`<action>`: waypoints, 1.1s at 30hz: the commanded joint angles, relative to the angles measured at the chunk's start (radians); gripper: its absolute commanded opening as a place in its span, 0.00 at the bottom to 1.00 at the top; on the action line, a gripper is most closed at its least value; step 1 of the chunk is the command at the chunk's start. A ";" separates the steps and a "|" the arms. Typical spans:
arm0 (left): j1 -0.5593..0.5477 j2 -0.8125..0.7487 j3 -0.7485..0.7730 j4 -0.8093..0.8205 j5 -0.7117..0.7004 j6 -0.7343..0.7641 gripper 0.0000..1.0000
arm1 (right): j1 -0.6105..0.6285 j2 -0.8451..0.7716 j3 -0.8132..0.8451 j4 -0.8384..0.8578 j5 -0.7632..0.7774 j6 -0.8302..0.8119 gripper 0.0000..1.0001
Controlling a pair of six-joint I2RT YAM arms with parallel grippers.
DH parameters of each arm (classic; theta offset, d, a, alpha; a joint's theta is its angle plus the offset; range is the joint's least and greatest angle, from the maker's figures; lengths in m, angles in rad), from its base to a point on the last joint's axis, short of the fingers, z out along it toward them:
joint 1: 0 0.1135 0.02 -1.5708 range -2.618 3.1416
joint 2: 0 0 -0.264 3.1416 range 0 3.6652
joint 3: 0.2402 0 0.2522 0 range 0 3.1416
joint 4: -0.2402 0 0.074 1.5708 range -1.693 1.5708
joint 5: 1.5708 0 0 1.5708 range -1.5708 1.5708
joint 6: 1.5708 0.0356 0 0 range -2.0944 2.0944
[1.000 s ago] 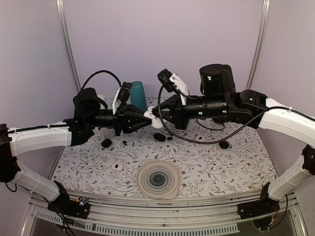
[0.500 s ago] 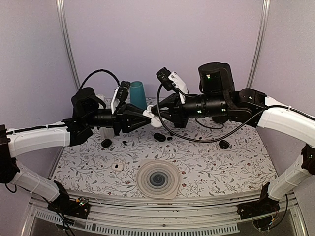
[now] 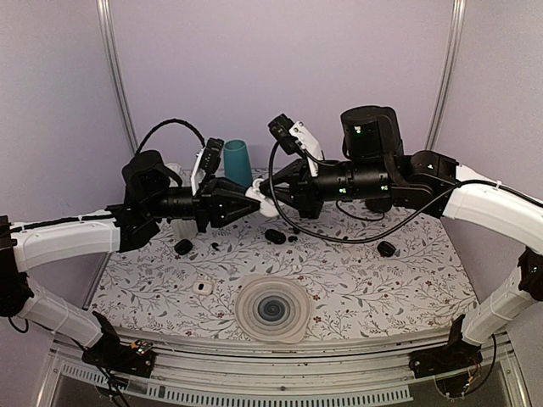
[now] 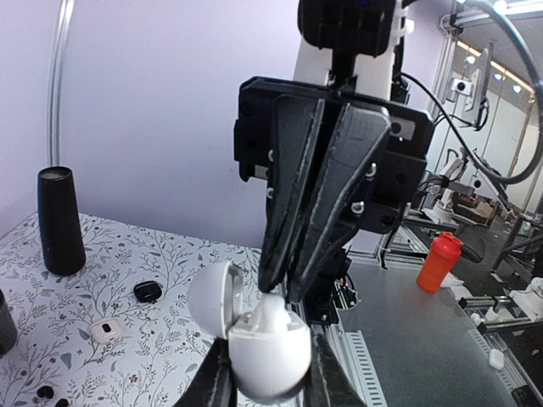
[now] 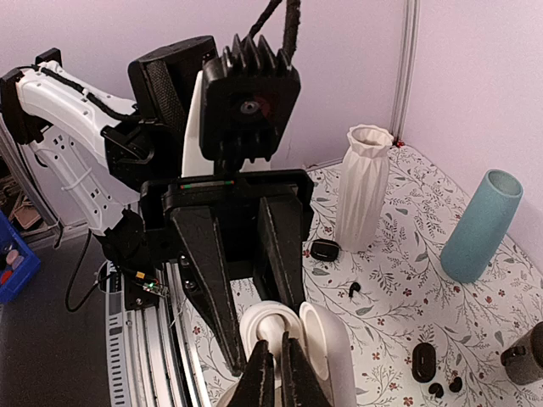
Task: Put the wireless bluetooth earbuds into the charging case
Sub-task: Insert the left earbud into the left side groove of the charging case, then pick up the right earbud from the center of the board.
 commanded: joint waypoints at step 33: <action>0.051 -0.095 -0.112 0.023 -0.313 -0.027 0.00 | -0.199 -0.197 -0.408 0.129 0.181 0.214 0.41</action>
